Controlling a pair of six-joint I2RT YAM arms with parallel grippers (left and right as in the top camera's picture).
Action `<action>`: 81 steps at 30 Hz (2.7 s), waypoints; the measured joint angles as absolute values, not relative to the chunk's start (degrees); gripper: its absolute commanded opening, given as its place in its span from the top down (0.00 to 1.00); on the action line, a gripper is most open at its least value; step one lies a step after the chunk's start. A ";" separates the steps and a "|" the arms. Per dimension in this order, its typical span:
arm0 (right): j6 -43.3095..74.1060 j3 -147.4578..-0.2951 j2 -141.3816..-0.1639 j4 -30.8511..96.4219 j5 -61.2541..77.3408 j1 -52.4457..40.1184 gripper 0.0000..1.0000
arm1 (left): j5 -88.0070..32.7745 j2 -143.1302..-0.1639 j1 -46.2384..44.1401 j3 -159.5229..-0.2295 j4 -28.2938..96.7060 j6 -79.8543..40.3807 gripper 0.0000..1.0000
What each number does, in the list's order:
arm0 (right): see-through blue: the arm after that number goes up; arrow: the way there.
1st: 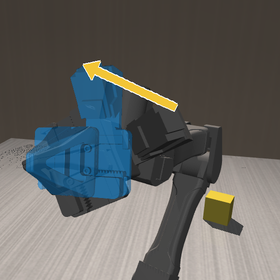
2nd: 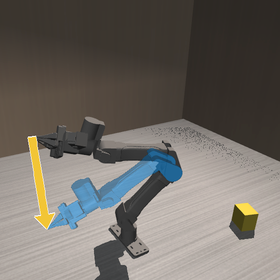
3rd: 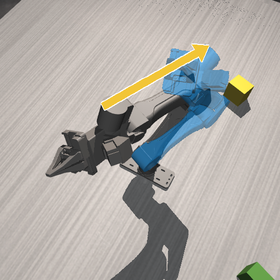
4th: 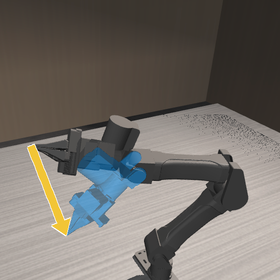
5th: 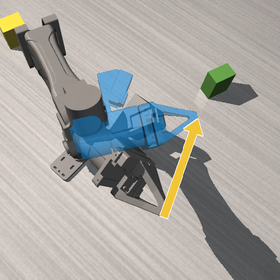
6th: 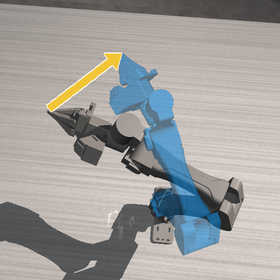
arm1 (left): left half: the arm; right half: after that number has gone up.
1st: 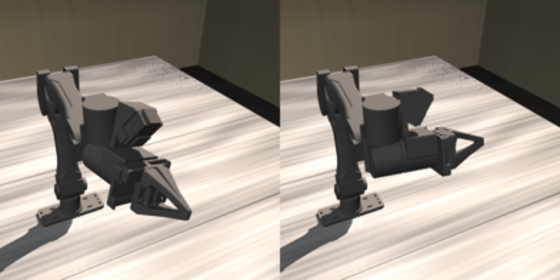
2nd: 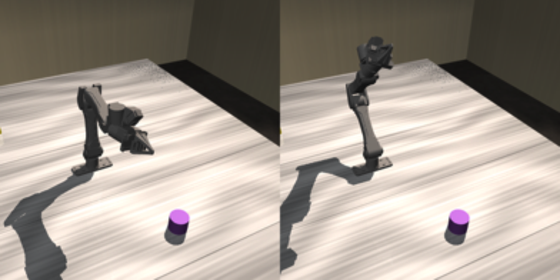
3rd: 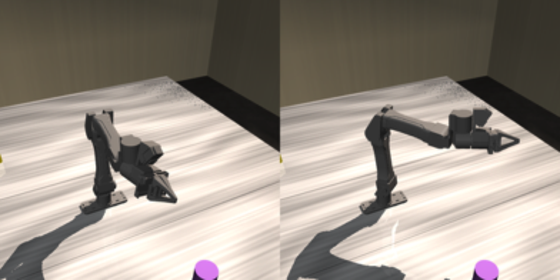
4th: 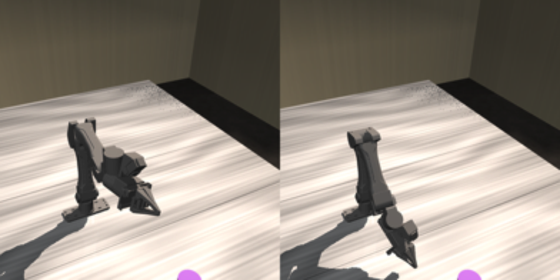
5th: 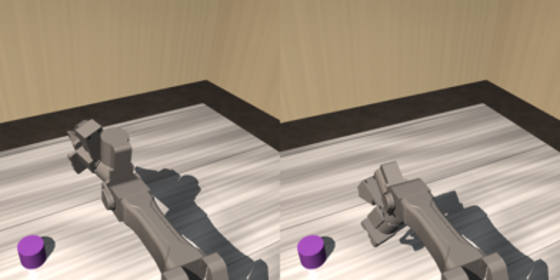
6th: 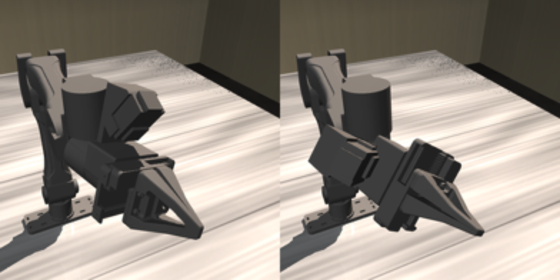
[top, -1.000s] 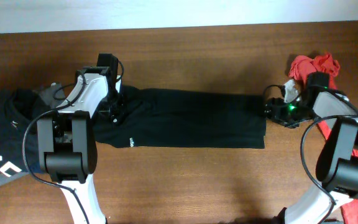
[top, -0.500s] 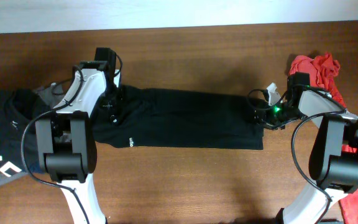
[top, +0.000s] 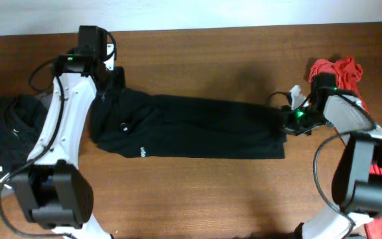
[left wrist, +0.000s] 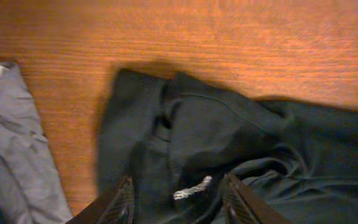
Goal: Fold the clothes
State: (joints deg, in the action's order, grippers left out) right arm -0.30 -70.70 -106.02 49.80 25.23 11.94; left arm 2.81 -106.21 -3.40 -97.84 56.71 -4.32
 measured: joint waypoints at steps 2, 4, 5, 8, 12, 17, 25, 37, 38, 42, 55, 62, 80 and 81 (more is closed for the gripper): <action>-0.01 -73.19 -103.74 52.29 22.96 12.25 0.96 | 2.81 -105.36 -3.40 -97.84 57.12 -4.12 0.53; 0.01 -75.07 -102.41 53.34 21.80 12.34 0.96 | 2.81 -105.12 -3.40 -97.84 57.41 -4.05 0.53; 0.03 -76.01 -101.78 53.63 21.39 12.34 0.96 | 2.81 -105.10 -3.40 -97.84 57.52 -3.95 0.53; 0.03 -77.80 -100.86 54.02 20.56 12.34 0.96 | 2.81 -105.10 -3.40 -97.84 57.67 -3.92 0.53; 0.49 -77.89 -100.90 54.33 19.92 12.34 0.96 | 2.81 -105.10 -3.40 -97.84 57.80 -3.92 0.53; 1.10 -77.89 -100.90 54.24 19.94 12.16 0.96 | 2.81 -105.10 -3.40 -97.84 58.11 -3.92 0.53; 1.28 -77.89 -100.90 53.10 19.92 8.19 0.96 | 2.81 -105.10 -3.40 -97.84 58.19 -3.90 0.53; 3.40 -77.89 -100.90 52.40 15.20 9.47 0.56 | 2.81 -105.10 -3.40 -97.84 58.74 -3.90 0.53; 3.20 -77.89 -100.90 52.16 14.87 10.20 0.48 | 2.81 -105.10 -3.40 -97.84 58.74 -3.90 0.53; 3.14 -77.91 -101.27 51.00 13.43 13.82 0.39 | 2.81 -105.10 -3.40 -97.84 58.74 -3.90 0.53; -3.46 -77.89 -112.46 47.46 17.47 22.48 0.35 | 2.81 -105.10 -3.40 -97.84 58.70 -3.90 0.53; -8.23 -78.02 -117.30 46.24 25.54 22.46 0.38 | 2.81 -105.10 -3.40 -97.84 58.54 -3.90 0.53; -13.93 -79.29 -121.71 47.09 35.48 21.80 0.96 | 2.79 -105.10 -3.40 -97.84 58.52 -3.90 0.53; -14.06 -79.29 -121.84 47.05 35.64 21.82 0.96 | 2.79 -105.10 -3.40 -97.84 58.52 -3.90 0.53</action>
